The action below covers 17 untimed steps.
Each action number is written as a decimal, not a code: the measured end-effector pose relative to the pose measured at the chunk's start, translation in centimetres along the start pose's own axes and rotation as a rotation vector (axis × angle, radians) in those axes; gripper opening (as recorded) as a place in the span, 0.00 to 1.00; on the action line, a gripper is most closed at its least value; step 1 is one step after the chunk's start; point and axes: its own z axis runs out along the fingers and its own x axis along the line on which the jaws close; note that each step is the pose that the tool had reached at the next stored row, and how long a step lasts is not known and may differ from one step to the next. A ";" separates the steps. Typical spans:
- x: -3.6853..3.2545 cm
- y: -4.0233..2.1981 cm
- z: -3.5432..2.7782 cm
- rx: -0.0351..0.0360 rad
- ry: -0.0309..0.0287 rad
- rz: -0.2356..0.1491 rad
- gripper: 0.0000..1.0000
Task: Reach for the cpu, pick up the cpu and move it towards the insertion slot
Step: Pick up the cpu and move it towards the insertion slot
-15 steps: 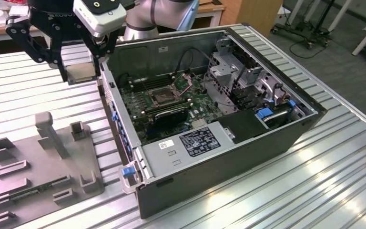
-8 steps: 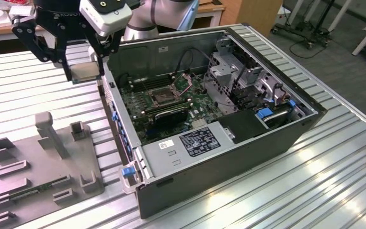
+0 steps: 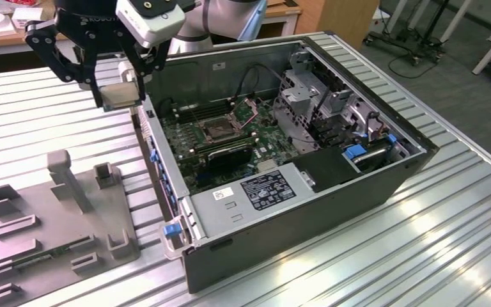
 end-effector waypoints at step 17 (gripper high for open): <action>-1.93 0.09 0.03 0.0000 0.0001 0.000 0.54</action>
